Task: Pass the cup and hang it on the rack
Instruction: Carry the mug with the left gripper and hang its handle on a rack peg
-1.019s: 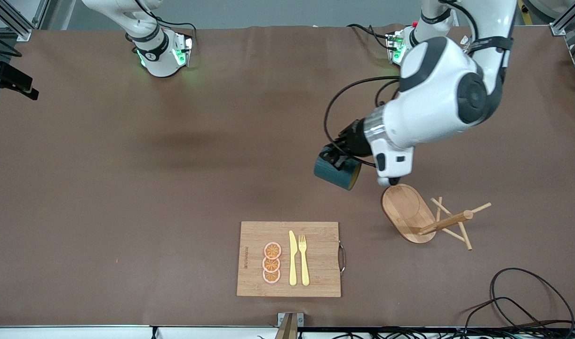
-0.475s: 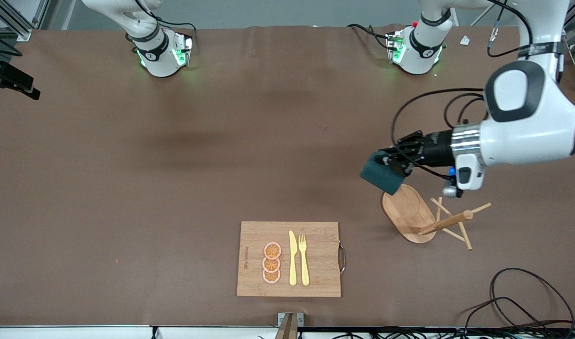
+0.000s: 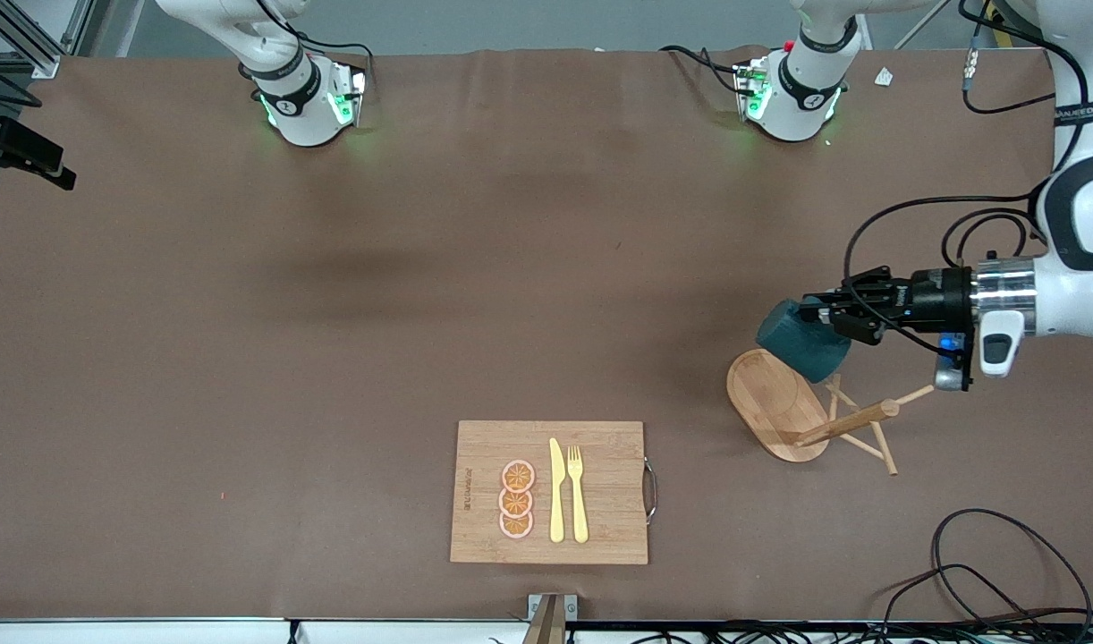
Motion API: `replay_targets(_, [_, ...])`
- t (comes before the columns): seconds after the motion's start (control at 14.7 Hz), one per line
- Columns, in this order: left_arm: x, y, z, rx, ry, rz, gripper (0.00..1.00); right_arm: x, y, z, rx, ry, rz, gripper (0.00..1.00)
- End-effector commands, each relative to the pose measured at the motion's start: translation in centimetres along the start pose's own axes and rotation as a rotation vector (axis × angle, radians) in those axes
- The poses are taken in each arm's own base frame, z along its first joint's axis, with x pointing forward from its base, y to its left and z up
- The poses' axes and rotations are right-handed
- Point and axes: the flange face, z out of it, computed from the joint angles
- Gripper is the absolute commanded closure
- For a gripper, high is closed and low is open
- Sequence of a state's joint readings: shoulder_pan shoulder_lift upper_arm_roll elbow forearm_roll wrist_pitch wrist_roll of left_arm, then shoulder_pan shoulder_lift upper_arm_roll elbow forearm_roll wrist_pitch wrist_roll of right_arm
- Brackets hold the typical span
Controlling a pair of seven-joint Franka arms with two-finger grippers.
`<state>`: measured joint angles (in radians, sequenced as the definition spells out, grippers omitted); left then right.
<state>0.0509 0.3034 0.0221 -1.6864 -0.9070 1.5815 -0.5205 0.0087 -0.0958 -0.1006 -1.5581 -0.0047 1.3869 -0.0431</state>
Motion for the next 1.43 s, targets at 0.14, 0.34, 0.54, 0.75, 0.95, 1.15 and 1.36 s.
replay_targets(0.14, [2.4, -1.4, -1.6, -0.101, -0.077, 0.083, 0.99, -0.5, -0.2, -0.1, -0.002, 0.009, -0.002, 0.00])
replay_targets(0.34, [5.4, -2.9, -1.9, -0.146, -0.113, 0.127, 0.99, -0.5, -0.1, -0.1, -0.005, 0.009, -0.003, 0.00])
replay_targets(0.54, [8.0, -4.4, -2.2, -0.181, -0.156, 0.152, 0.99, -0.5, -0.2, -0.1, -0.013, 0.009, -0.005, 0.00])
replay_targets(0.75, [9.1, -5.2, -2.6, -0.193, -0.156, 0.168, 0.99, -0.5, 0.0, -0.1, -0.015, 0.009, -0.002, 0.00])
replay_targets(0.95, [9.8, -5.6, -2.2, -0.217, -0.181, 0.184, 0.89, -0.5, 0.1, -0.1, -0.014, 0.009, 0.000, 0.00])
replay_targets(1.15, [10.2, -5.8, -2.0, -0.231, -0.191, 0.176, 0.23, -0.5, 0.1, -0.1, -0.014, 0.009, 0.000, 0.00])
replay_targets(1.36, [9.4, -5.0, -3.3, -0.235, -0.174, 0.174, 0.00, -0.5, 0.1, -0.1, -0.014, 0.009, 0.000, 0.00])
